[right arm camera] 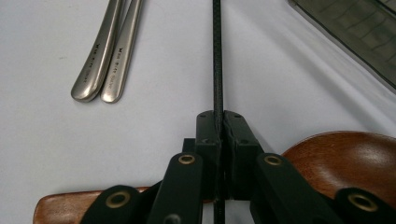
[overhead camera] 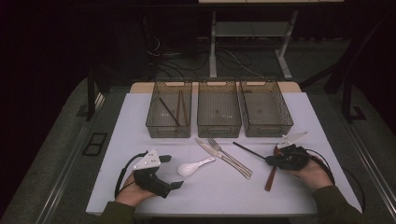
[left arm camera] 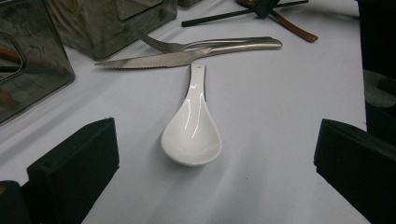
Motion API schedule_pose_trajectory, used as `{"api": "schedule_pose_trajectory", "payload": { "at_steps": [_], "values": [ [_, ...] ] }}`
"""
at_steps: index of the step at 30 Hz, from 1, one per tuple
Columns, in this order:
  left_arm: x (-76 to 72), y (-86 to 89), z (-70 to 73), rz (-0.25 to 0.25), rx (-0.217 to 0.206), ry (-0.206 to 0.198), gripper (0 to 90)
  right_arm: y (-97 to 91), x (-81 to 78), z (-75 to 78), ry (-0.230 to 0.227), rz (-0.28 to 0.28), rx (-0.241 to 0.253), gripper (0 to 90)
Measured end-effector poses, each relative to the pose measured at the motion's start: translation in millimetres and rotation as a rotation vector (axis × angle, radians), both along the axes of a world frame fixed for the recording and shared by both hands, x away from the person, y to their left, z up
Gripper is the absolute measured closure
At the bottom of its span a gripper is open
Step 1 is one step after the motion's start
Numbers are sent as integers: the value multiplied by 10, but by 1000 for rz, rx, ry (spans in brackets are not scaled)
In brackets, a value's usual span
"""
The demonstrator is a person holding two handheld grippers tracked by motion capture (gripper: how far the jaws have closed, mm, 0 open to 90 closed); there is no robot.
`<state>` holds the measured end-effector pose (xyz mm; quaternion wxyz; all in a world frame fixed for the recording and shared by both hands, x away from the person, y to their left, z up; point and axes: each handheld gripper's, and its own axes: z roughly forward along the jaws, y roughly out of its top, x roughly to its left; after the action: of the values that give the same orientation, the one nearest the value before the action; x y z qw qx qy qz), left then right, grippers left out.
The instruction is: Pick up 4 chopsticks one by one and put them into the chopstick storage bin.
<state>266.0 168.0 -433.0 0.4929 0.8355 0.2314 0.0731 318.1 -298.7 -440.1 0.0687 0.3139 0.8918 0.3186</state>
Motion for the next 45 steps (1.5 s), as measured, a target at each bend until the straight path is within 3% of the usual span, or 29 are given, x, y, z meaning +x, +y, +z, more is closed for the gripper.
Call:
{"api": "schedule_pose_trajectory", "payload": {
  "at_steps": [17,39,45],
  "values": [
    [1,1,0,0,1,1,0,12,-33,75,-4,14,34,850],
    [14,16,-15,1,7,2,0,175,-89,227,-33,59,91,850],
    [13,19,-12,1,4,1,0,200,-91,271,-31,46,129,850]
  ]
}}
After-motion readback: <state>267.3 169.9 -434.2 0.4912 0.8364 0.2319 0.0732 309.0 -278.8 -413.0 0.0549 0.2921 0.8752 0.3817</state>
